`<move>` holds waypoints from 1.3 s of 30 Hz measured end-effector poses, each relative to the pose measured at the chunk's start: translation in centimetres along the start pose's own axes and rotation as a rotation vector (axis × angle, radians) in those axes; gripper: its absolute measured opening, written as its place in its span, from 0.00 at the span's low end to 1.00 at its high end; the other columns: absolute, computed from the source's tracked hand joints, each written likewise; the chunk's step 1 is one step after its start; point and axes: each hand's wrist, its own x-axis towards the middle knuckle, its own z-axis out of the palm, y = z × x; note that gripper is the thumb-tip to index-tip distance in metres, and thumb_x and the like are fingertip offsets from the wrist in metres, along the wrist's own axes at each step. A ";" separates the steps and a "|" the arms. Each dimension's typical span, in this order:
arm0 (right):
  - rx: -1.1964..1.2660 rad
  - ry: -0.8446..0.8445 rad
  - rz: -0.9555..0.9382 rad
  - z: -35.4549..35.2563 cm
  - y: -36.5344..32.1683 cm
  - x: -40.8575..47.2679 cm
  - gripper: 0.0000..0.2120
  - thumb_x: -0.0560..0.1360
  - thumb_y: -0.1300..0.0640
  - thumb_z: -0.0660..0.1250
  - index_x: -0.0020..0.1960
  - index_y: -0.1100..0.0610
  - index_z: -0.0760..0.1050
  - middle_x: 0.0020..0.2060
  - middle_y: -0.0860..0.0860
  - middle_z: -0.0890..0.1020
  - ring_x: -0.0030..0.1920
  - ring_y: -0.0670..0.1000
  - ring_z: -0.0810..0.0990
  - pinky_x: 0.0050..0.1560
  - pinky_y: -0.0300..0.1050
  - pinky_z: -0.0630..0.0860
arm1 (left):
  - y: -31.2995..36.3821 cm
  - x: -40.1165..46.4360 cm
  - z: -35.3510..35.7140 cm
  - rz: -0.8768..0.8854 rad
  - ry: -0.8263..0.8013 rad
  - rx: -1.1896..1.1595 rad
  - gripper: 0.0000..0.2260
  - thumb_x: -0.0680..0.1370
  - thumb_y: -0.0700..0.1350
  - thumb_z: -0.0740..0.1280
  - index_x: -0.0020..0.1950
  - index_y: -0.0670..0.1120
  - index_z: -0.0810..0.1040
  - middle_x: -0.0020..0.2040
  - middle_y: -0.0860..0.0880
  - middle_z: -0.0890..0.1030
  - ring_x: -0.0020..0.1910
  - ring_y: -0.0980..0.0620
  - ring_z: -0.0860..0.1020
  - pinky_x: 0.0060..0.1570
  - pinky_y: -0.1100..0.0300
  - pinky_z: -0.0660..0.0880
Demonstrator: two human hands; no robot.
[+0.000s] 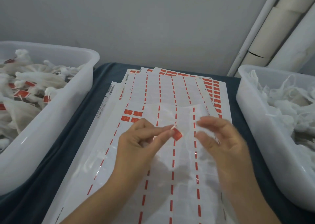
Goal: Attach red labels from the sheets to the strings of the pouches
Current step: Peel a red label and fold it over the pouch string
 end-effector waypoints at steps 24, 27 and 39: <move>0.202 -0.080 0.026 1.9 0.8 -0.9 0.09 0.60 0.51 0.68 0.39 0.53 0.79 0.37 0.47 0.86 0.38 0.51 0.85 0.37 0.34 0.78 | 0.6 -0.9 0.9 -0.385 -0.085 -0.468 0.12 0.59 0.52 0.71 0.38 0.48 0.86 0.23 0.55 0.68 0.21 0.59 0.61 0.21 0.68 0.61; 0.209 -0.081 0.024 1.9 0.8 -0.9 0.09 0.60 0.52 0.68 0.39 0.53 0.79 0.37 0.47 0.86 0.38 0.51 0.85 0.37 0.35 0.79 | 0.7 -0.9 0.9 -0.393 -0.089 -0.474 0.11 0.59 0.52 0.71 0.37 0.48 0.86 0.23 0.55 0.68 0.21 0.58 0.61 0.21 0.68 0.61; 0.184 -0.089 -0.018 1.9 0.8 -0.9 0.12 0.59 0.50 0.69 0.40 0.55 0.78 0.36 0.47 0.85 0.39 0.51 0.85 0.38 0.35 0.79 | 0.6 -1.0 0.9 -0.391 -0.111 -0.456 0.10 0.60 0.53 0.71 0.37 0.50 0.86 0.23 0.55 0.68 0.21 0.58 0.62 0.22 0.68 0.62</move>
